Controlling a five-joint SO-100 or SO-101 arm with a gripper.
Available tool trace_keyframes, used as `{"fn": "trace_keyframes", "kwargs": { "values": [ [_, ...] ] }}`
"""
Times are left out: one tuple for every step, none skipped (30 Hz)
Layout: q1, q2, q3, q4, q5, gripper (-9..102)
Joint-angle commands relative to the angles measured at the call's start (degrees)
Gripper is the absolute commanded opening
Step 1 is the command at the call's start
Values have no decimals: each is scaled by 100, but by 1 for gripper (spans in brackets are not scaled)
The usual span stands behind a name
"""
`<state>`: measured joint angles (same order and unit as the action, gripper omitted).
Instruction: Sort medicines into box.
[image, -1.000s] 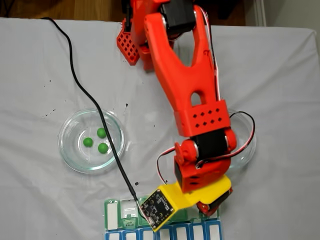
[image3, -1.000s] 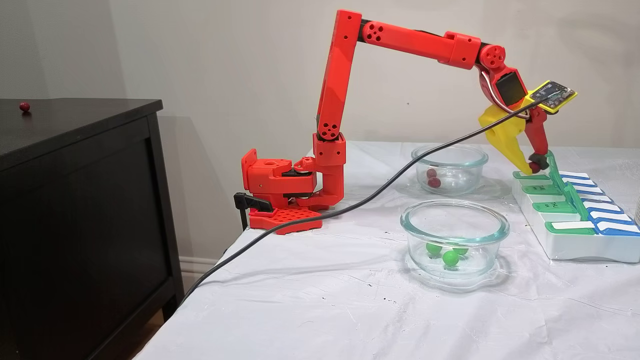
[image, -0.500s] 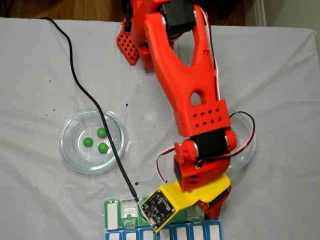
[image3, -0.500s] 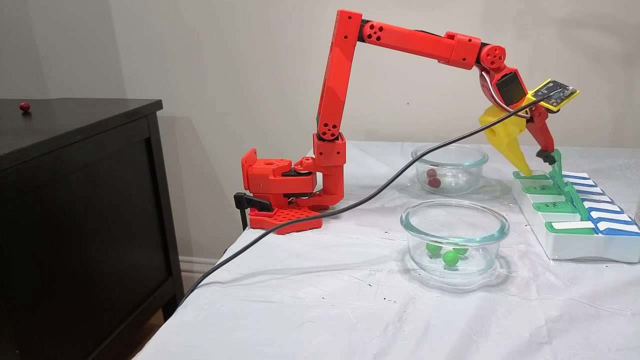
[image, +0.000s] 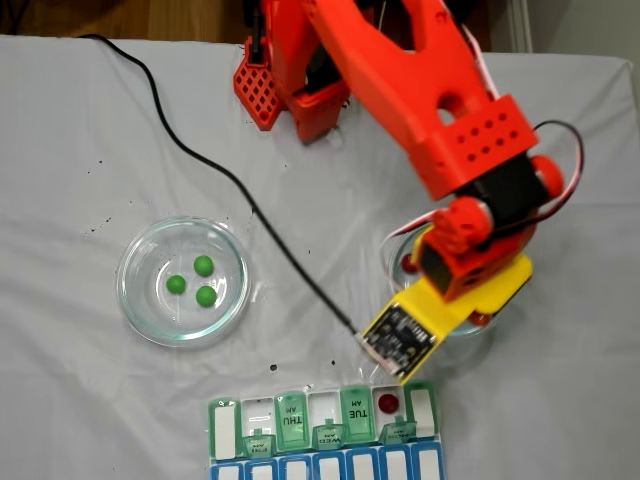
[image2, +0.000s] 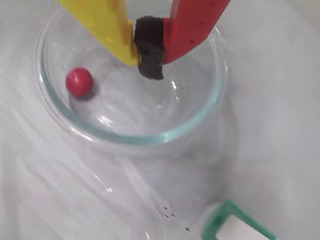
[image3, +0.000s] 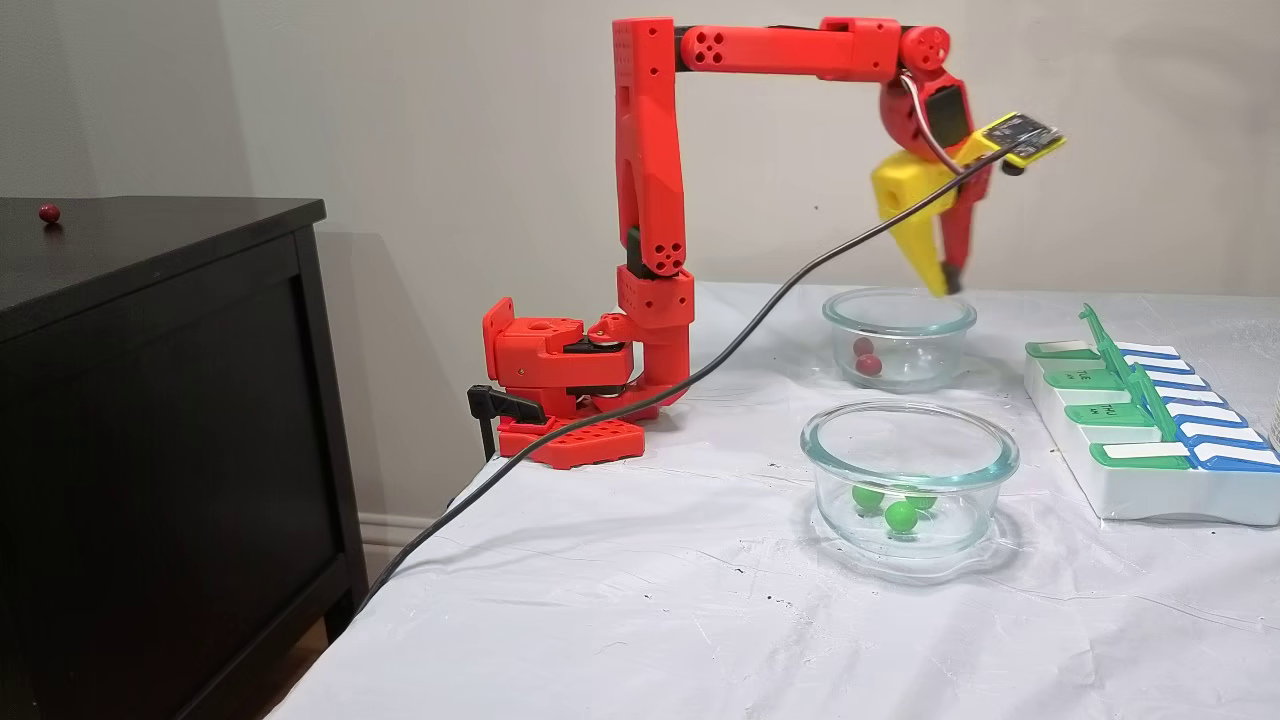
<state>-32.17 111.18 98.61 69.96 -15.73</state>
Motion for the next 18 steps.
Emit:
{"fn": "trace_keyframes", "kwargs": {
  "values": [
    [-281, 571, 35, 466, 220, 0],
    [-378, 633, 114, 615, 237, 1],
    [-475, 668, 193, 773, 272, 3],
    [-563, 668, 264, 923, 352, 4],
    [-642, 633, 352, 1020, 457, 5],
    [-703, 624, 457, 1028, 563, 6],
    [-738, 606, 545, 1020, 650, 7],
    [-765, 580, 615, 976, 703, 8],
    [-773, 562, 659, 896, 738, 9],
    [-765, 536, 686, 800, 773, 10],
    [-738, 483, 686, 729, 809, 12],
    [-721, 396, 668, 650, 835, 14],
    [-703, 325, 659, 571, 844, 17],
    [-686, 237, 659, 492, 853, 23],
    [-668, 158, 659, 413, 870, 23],
    [-668, 97, 677, 334, 896, 23],
    [-668, 44, 703, 281, 914, 23],
    [-686, 9, 738, 229, 932, 24]
  ]
}}
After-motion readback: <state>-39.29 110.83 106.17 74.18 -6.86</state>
